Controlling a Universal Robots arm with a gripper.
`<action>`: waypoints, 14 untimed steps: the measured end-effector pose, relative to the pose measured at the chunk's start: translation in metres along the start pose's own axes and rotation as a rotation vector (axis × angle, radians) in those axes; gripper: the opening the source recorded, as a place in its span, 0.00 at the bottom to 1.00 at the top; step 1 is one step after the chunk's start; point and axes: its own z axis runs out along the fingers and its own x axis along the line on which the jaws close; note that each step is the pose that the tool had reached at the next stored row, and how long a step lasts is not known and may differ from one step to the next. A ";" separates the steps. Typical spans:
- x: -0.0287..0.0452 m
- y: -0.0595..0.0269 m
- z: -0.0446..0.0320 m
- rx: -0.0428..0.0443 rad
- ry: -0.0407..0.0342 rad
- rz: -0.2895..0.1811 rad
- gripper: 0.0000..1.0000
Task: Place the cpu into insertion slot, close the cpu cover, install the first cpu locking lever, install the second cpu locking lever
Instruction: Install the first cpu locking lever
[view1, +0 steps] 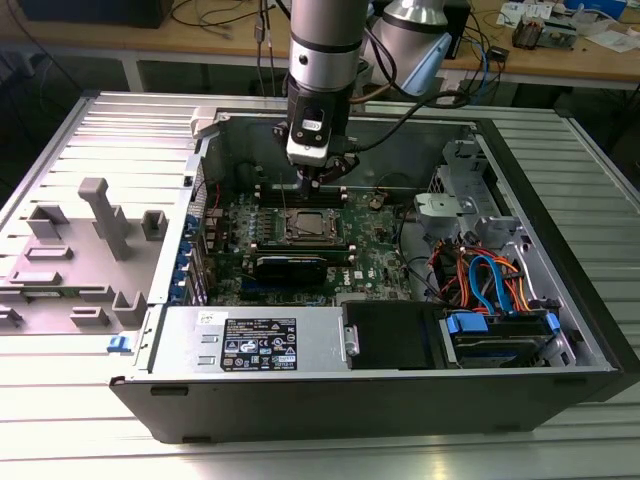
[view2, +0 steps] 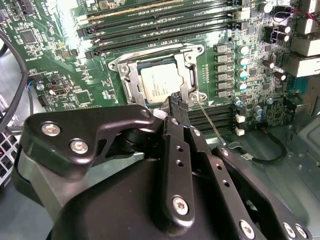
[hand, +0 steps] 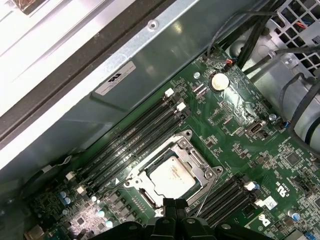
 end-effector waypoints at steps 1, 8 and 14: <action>0.0000 0.0000 0.0000 0.0002 0.0000 -0.005 0.11; -0.0002 -0.0003 -0.0001 0.0026 -0.0004 -0.073 0.11; -0.0005 -0.0006 -0.0001 0.0047 -0.0007 -0.135 0.11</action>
